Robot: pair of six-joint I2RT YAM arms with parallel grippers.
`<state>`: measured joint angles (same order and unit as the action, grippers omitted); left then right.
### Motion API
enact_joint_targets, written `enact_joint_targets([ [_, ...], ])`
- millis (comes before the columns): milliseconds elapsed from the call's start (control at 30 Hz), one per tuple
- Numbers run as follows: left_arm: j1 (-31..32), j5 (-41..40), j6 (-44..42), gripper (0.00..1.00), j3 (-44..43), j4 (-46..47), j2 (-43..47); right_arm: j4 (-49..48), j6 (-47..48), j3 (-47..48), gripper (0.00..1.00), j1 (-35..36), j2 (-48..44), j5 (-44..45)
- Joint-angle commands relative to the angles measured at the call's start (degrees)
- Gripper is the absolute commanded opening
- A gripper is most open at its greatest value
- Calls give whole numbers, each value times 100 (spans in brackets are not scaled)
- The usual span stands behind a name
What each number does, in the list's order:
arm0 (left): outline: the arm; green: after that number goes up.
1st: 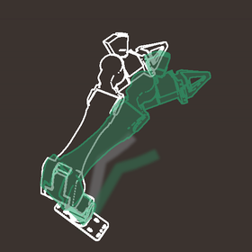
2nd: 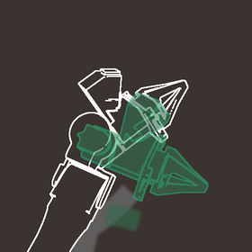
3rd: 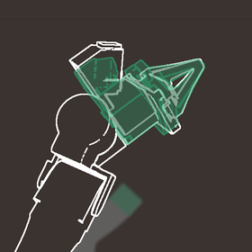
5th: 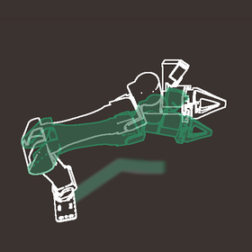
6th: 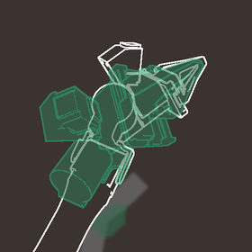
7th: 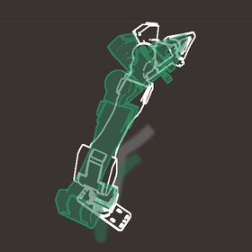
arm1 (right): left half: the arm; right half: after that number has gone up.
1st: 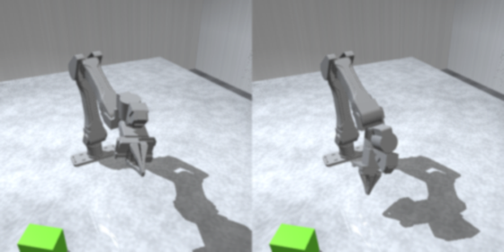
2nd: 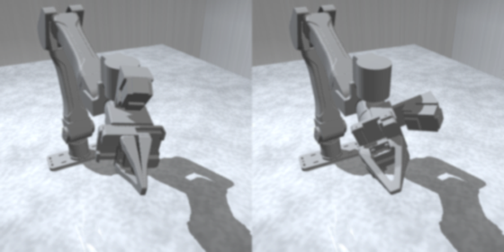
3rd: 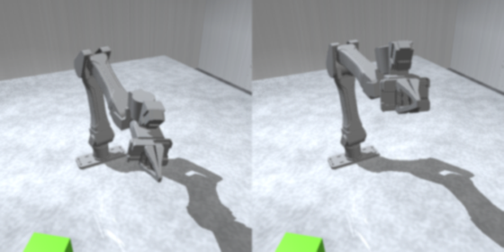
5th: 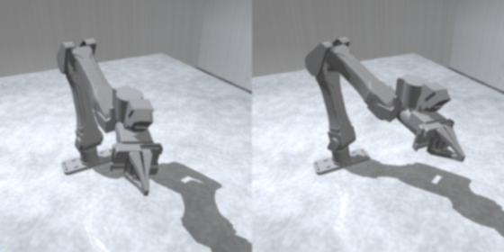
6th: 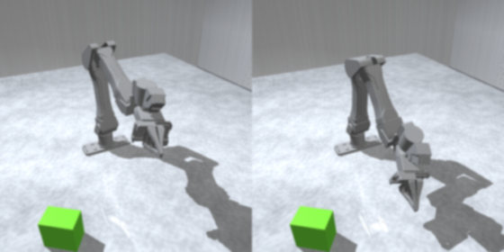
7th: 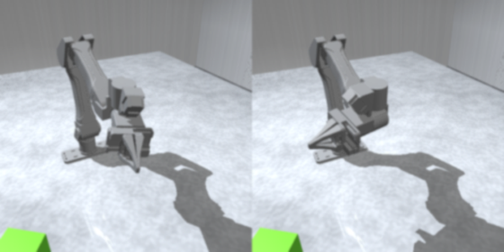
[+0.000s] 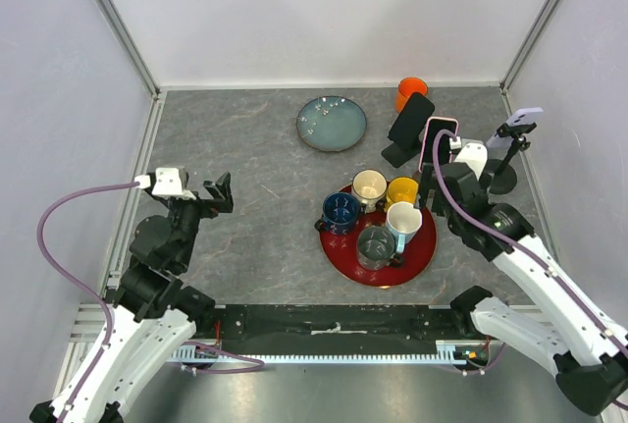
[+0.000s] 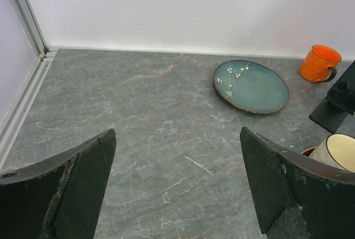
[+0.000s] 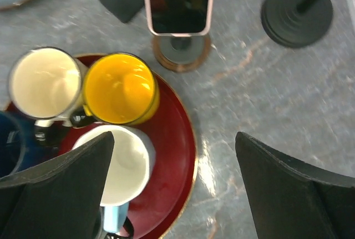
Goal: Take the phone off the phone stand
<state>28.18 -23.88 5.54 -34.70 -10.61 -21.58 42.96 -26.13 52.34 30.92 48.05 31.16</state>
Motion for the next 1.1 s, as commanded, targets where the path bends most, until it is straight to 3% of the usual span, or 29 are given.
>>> enact_joint_targets([
  [0, -41, 6, 219, 99, -178, 51, 119, 635, -893, 49, 98, -138, 195, 795],
  [67, -41, 24, 228, 99, -178, 15, 137, 635, -1034, -109, 98, -278, 388, 726],
  [300, -41, 155, 281, 99, -187, -37, 251, 688, -1535, -672, 98, -1912, 890, -31],
  [733, -50, 331, 307, 99, -213, -64, 374, 582, -1597, -988, 98, -2055, 2093, -689],
  [1067, -67, 331, 290, 99, -204, -73, 480, 152, -1764, -1525, 98, -2063, 2428, -1437],
])
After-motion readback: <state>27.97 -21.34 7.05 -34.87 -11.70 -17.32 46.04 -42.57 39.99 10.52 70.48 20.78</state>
